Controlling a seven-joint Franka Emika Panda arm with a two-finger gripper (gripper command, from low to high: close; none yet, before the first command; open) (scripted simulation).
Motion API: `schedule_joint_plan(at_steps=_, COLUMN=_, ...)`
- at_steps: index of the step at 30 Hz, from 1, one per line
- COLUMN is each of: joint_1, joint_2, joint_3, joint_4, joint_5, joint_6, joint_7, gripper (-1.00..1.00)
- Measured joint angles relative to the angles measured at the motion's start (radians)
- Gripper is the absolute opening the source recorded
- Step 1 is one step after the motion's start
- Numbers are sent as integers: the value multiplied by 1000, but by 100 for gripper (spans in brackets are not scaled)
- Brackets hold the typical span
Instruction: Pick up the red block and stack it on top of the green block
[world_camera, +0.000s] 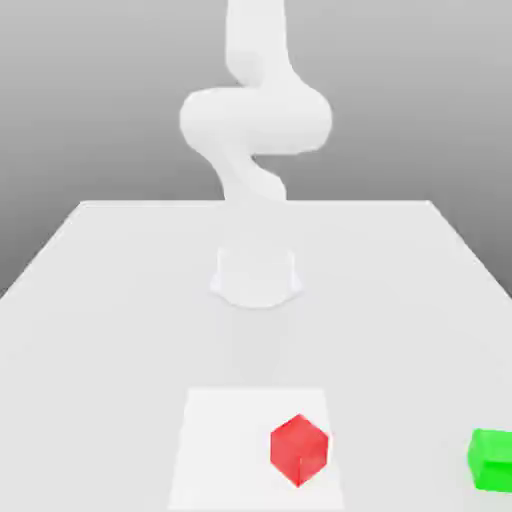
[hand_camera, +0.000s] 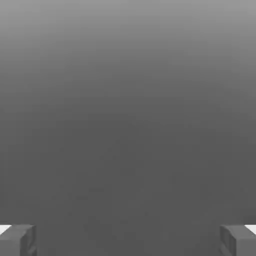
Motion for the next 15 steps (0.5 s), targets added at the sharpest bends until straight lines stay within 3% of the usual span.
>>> schedule_joint_plan(at_steps=15, joint_1=153, joint_2=552, joint_3=-73, joint_4=-177, joint_5=66, joint_6=252, joint_7=-406, gripper=0)
